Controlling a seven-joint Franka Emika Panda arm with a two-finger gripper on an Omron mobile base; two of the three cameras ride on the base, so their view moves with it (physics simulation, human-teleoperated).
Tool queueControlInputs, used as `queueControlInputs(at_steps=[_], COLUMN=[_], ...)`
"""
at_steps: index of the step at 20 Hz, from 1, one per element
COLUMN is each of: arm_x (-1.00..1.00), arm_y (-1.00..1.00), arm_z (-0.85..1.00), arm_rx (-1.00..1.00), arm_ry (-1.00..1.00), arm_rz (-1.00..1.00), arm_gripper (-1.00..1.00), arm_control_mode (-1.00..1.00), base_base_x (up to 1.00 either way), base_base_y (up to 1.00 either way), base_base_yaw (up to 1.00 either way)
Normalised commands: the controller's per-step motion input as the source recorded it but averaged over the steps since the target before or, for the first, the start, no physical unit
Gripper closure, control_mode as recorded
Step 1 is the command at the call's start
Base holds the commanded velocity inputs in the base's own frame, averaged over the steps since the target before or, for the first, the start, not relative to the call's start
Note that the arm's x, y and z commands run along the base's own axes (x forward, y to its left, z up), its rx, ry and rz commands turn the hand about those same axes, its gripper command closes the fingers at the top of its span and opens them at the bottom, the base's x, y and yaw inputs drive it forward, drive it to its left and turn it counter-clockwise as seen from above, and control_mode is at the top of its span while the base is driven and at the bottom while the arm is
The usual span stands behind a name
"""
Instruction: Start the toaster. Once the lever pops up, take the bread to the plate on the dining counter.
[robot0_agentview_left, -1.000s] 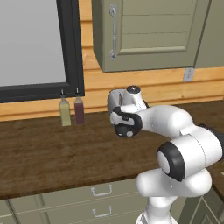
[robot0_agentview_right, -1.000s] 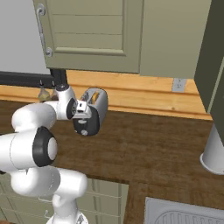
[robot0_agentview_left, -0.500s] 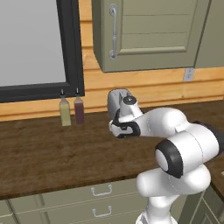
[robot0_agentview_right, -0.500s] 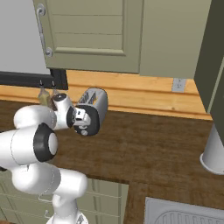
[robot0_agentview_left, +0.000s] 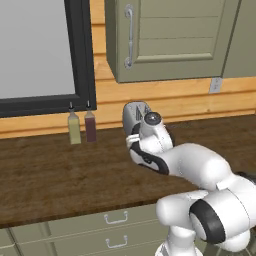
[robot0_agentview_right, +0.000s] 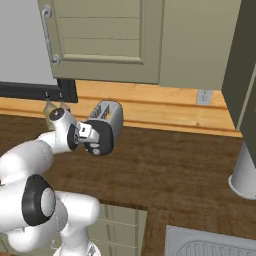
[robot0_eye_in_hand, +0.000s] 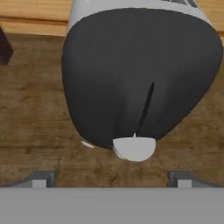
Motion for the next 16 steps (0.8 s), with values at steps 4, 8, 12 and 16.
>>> queueControlInputs(at_steps=[4,8,12,16], arm_x=[-0.74,-0.18,-0.06,-0.05], arm_y=[-0.41,-0.32,-0.15,-0.05], arm_z=[1.0,1.0,1.0,1.0], arm_rx=[0.2,0.17,0.11,0.03], arm_ry=[-0.22,-0.04,0.0,0.0], arm_rz=[-0.12,-0.08,-0.02,0.0], arm_gripper=[-1.0,-1.0,-1.0,-1.0], arm_control_mode=[-1.0,-1.0,-1.0,-1.0], base_base_x=[0.0,0.0,0.0,0.0], base_base_y=[0.0,0.0,0.0,0.0], base_base_yaw=[0.0,0.0,0.0,0.0])
